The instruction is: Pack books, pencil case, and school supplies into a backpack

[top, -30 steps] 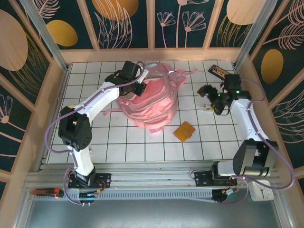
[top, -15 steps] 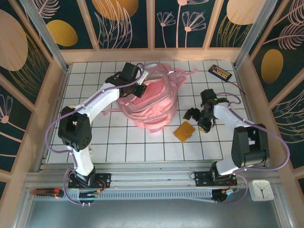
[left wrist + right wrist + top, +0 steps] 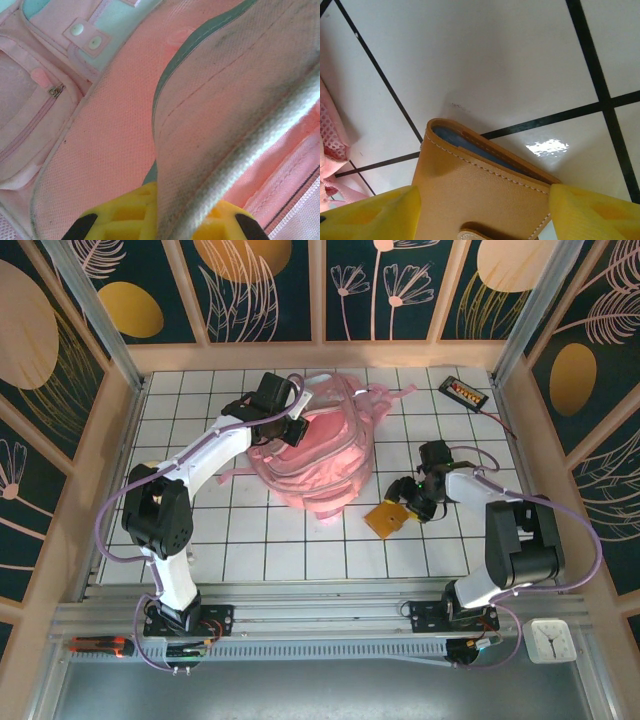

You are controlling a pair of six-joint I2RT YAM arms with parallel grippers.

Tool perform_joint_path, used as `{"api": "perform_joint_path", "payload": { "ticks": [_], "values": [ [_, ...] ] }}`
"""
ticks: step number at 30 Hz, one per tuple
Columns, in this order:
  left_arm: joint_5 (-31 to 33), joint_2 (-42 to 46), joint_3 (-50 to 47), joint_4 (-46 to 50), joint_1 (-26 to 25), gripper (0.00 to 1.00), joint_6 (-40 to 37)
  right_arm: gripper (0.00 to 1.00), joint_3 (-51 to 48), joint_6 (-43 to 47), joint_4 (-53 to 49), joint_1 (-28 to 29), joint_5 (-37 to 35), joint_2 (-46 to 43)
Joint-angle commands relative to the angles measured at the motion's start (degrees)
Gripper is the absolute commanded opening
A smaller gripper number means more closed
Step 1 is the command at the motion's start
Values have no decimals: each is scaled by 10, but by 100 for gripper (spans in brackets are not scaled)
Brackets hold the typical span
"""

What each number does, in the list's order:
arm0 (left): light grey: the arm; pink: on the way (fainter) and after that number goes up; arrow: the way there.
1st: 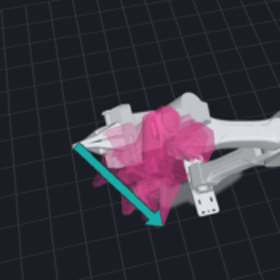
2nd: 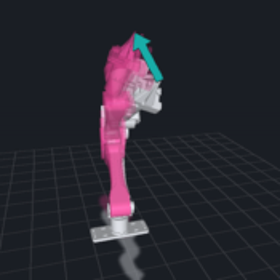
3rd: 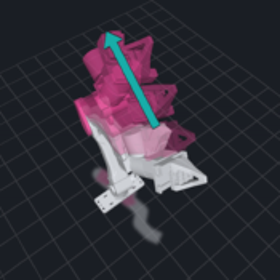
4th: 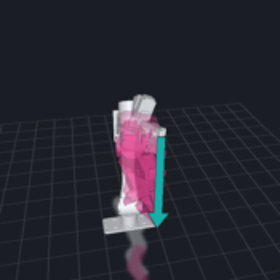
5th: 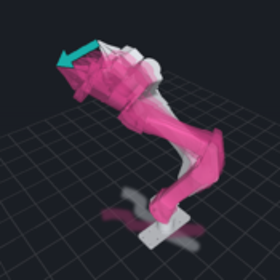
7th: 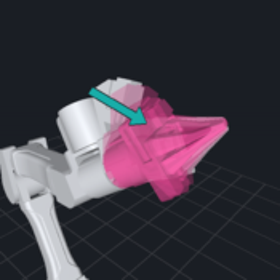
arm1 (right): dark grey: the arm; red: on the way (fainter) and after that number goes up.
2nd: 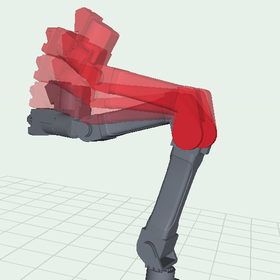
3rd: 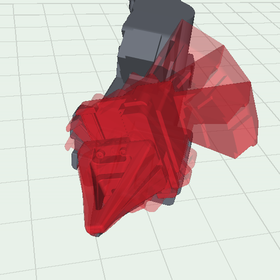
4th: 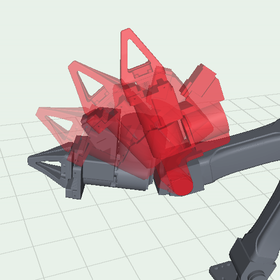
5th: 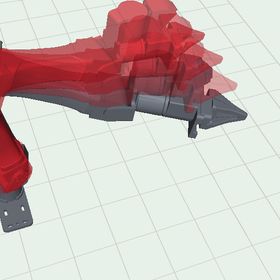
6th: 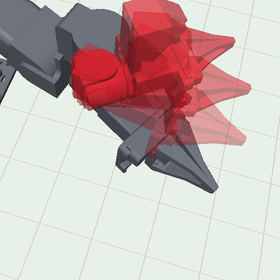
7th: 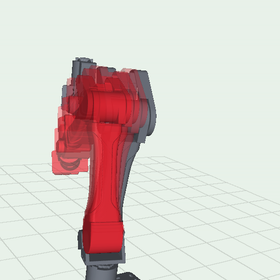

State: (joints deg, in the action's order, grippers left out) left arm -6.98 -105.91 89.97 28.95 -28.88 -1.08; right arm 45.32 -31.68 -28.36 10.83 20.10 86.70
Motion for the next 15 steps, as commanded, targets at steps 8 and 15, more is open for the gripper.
{"api": "perform_joint_path", "payload": {
  "ticks": [8,15],
  "values": [
    [-25,8,-3,5,-22,0,24,70,-16,-48,-34,4,-37,-71],
    [-28,-5,5,4,-31,0,25,71,-49,-57,-24,4,-22,-78]
  ]
}}
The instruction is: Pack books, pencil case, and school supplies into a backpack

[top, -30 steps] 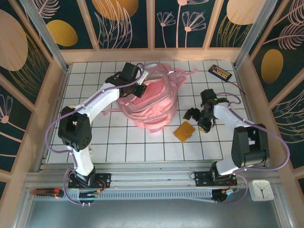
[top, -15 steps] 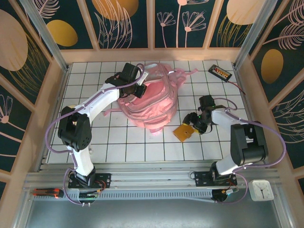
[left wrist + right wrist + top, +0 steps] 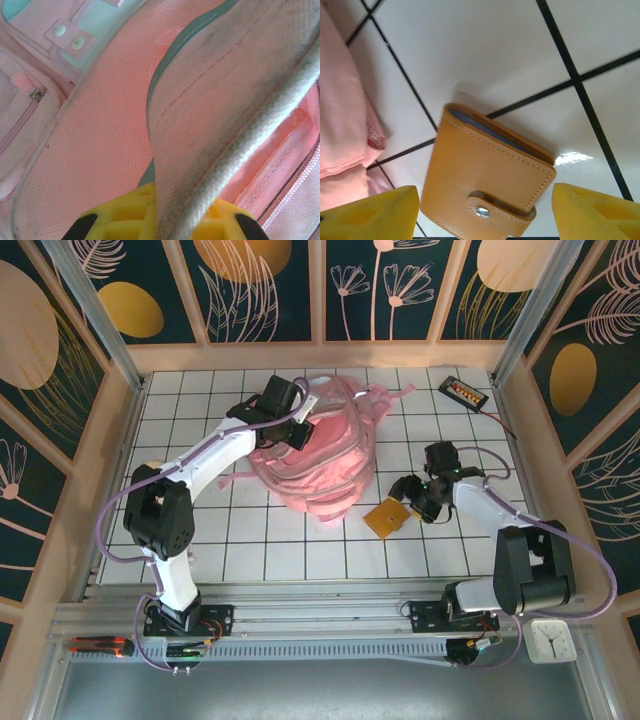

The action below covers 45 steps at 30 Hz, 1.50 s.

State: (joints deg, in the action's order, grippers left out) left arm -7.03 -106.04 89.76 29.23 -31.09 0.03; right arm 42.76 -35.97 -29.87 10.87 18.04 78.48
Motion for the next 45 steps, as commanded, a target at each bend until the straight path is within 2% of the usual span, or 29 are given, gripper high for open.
{"api": "perform_joint_path", "payload": {
  "ticks": [1,6,13,18,23,30,35,45],
  "values": [
    [-28,-4,9,3,-10,0,14,71,-32,-18,3,3,6,5],
    [-28,-4,7,5,-12,0,16,68,-55,-27,58,3,30,20],
    [-44,-4,-11,-4,-27,0,30,55,-41,-29,124,5,52,41],
    [-53,-24,-21,-17,-62,0,39,45,-32,-27,149,11,69,48],
    [-71,-41,-27,-35,-82,0,57,31,-27,-27,178,25,82,47],
    [-65,-44,-30,-33,-83,0,57,19,-24,-17,193,30,105,49],
    [-49,-42,-30,-25,-82,0,53,0,-22,-7,173,31,97,42],
    [37,-10,-13,17,-82,0,41,0,-24,22,93,16,44,-39]
  ]
}}
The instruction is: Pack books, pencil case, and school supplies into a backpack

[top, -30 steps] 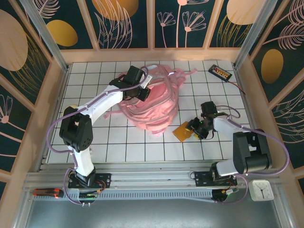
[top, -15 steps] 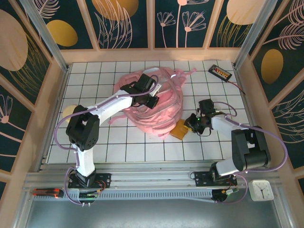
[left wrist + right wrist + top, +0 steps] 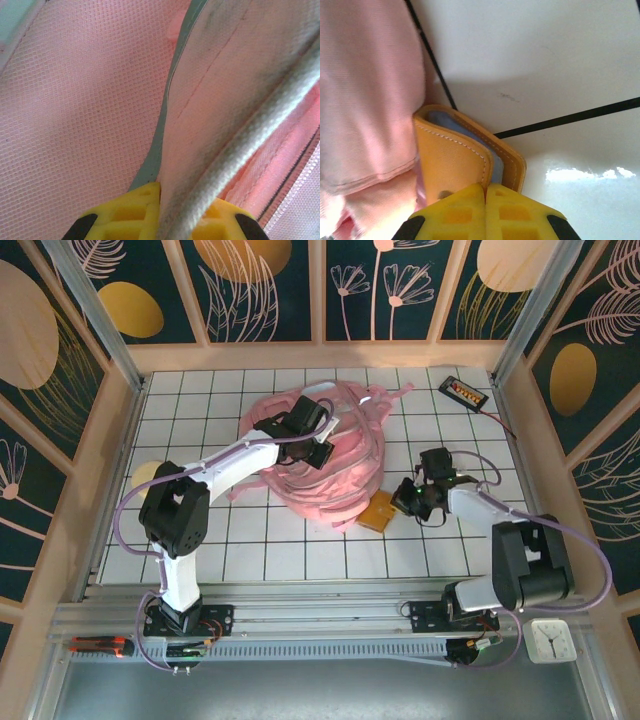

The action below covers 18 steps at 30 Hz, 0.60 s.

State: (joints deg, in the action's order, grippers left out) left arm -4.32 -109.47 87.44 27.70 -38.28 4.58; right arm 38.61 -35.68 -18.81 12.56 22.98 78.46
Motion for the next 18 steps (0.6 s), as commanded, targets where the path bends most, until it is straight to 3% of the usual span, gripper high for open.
{"api": "perform_joint_path", "payload": {
  "ticks": [1,11,18],
  "values": [
    [11,28,20,38,-9,0,-5,0,19,21,-29,-6,-6,-55],
    [9,31,106,91,-9,0,-4,0,127,53,-161,-54,10,-159],
    [10,12,175,133,-10,0,-10,0,197,-41,-101,-51,93,-154]
  ]
}}
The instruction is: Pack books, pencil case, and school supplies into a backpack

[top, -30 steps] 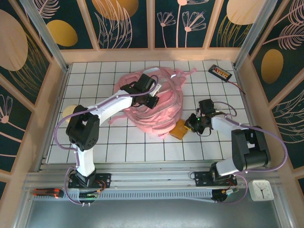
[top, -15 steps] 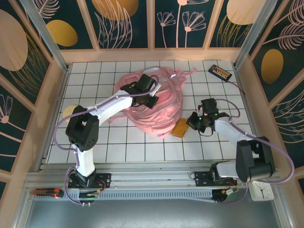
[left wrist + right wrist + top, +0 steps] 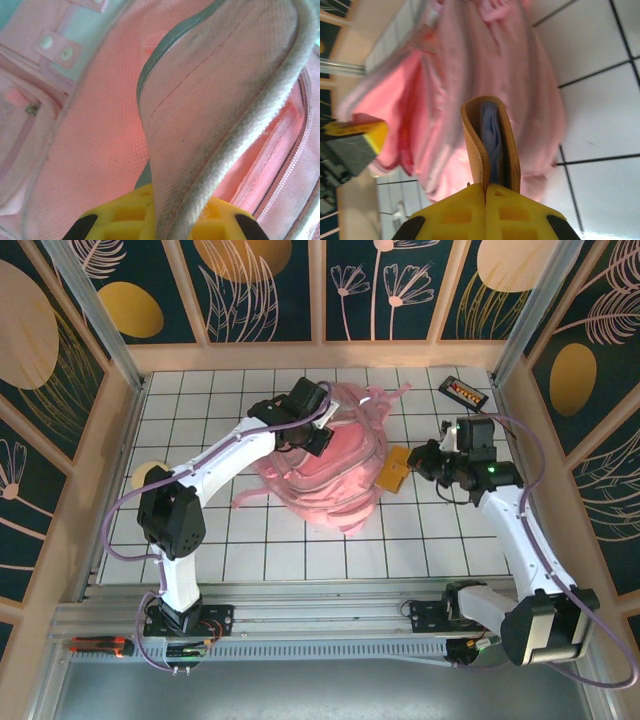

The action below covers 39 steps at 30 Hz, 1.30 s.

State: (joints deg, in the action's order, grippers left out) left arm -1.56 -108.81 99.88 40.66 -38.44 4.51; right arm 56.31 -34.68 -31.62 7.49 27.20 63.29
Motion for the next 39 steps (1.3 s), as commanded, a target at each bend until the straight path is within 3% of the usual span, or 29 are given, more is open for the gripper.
{"api": "perform_joint_path", "payload": {
  "ticks": [1,15,22,29,37,39],
  "values": [
    [-19,3,60,8,-8,0,-9,0,20,-72,52,3,61,2],
    [-50,-15,113,7,-9,0,18,0,55,-247,338,106,89,224],
    [-65,-10,104,-7,-8,0,37,0,39,-353,455,142,30,280],
    [-79,-14,106,-14,-8,0,46,0,42,-375,515,182,-21,333],
    [-69,-14,98,-14,-8,0,41,0,53,-361,480,196,-14,357],
    [-57,-14,95,-10,-8,0,38,9,59,-347,464,196,-13,352]
  ]
}}
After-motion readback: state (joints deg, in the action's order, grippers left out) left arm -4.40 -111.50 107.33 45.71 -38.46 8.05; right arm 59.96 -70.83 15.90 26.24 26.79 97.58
